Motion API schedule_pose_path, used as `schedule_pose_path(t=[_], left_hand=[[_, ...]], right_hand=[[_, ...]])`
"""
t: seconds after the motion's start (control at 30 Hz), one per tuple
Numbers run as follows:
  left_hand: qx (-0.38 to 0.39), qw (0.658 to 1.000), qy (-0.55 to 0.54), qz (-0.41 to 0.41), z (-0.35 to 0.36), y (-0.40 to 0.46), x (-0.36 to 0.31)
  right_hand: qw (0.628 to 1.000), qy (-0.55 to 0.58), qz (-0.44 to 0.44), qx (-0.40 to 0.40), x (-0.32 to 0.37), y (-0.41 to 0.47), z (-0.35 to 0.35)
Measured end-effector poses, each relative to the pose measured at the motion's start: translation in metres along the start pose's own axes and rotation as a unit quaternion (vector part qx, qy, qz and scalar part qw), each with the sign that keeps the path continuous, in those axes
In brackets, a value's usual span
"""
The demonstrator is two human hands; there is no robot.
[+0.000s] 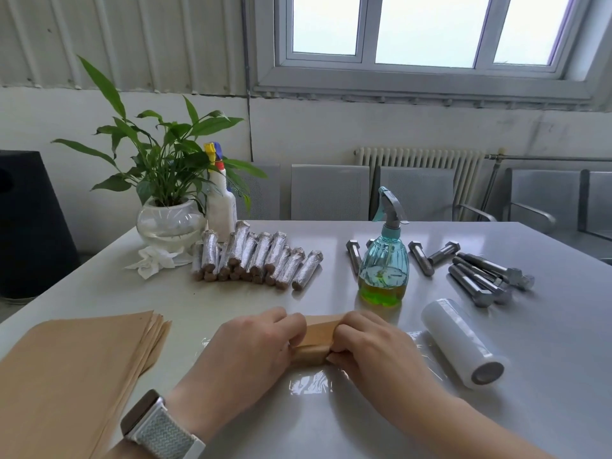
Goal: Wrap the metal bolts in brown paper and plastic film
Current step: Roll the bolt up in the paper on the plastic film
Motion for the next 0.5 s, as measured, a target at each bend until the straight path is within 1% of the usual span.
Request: schedule_pose_path(t=[0.13,0.23,0.33,0.4,0.5], left_hand=[[0.011,0.999,-0.003,-0.041,0.003,0.002,0.001],[-0.006,0.998,-0.017,-0.061,0.006,0.003,0.002],[-0.015,0.997,-0.029,-0.065,0.01,0.004,0.005],[-0.012,0.998,-0.025,-0.048,0.009,0.004,0.006],[-0.01,0.998,0.054,0.034,0.008,0.005,0.008]], right_hand=[[1.0,0.014,-0.002,0.007,0.0,0.002,0.0],[0.999,0.023,-0.002,0.022,-0.002,0.004,0.001],[0.998,0.05,0.003,0.043,-0.007,0.007,0.005],[0.997,0.062,0.002,0.047,-0.009,0.009,0.009],[0.995,0.07,0.006,0.074,-0.011,0.011,0.013]])
Point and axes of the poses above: each hand's wrist, its own y-axis towards the middle knuckle, its own z-axis out of the palm, x = y × z, the point moved 1 cm from there along y, towards the middle knuckle, and after that the axes turned 12 degrees about z, right-handed, at the moved point
